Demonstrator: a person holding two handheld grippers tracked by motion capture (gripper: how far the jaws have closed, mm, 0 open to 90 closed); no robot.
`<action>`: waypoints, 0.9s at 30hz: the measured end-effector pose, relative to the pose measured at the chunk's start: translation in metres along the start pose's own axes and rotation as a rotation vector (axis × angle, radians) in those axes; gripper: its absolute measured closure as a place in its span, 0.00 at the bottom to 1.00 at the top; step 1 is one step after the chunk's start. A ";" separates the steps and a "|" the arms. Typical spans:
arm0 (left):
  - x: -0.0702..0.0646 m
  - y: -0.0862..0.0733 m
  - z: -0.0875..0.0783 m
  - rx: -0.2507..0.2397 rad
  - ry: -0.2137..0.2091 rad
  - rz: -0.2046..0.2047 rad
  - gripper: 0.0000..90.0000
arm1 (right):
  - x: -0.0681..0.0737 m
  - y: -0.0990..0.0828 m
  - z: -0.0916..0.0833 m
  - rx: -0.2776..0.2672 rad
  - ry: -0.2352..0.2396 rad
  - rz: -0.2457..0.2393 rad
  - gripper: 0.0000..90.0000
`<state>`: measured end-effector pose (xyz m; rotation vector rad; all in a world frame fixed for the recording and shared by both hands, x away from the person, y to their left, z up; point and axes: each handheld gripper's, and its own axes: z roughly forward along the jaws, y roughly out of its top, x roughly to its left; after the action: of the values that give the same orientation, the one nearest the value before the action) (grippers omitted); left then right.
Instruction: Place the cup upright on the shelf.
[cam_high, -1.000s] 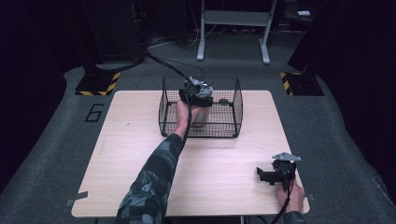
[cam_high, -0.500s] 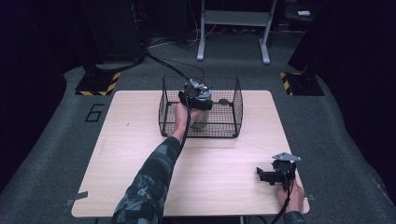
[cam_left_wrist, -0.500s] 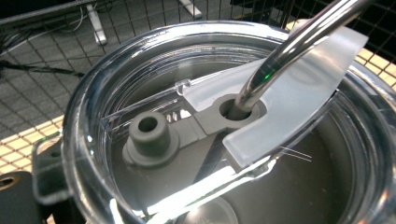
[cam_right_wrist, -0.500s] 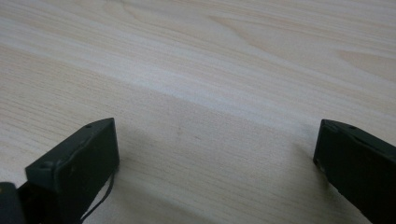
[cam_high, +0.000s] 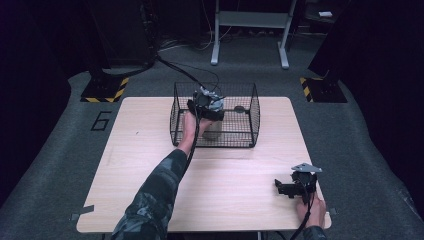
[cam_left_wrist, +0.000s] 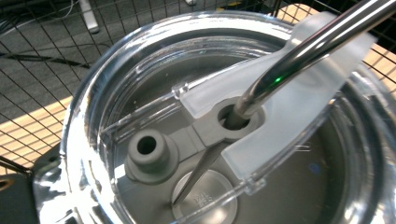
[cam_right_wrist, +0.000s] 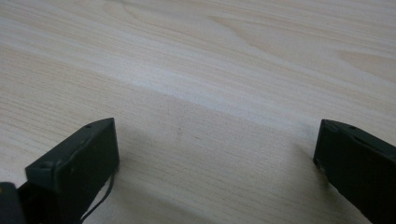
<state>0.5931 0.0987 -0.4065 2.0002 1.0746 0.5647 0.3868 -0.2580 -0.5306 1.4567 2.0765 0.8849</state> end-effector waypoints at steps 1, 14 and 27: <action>0.001 0.001 -0.002 0.001 -0.008 -0.007 0.00 | 0.000 0.000 0.000 0.002 0.002 -0.001 0.00; 0.003 0.002 -0.034 0.031 -0.063 0.021 0.00 | 0.000 0.000 0.000 0.008 0.001 -0.001 0.00; 0.004 0.003 -0.071 0.033 -0.086 0.042 0.00 | 0.001 0.000 0.000 0.004 0.000 0.005 0.00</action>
<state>0.5491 0.1312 -0.3615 2.0607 0.9980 0.4804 0.3868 -0.2575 -0.5303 1.4646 2.0770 0.8833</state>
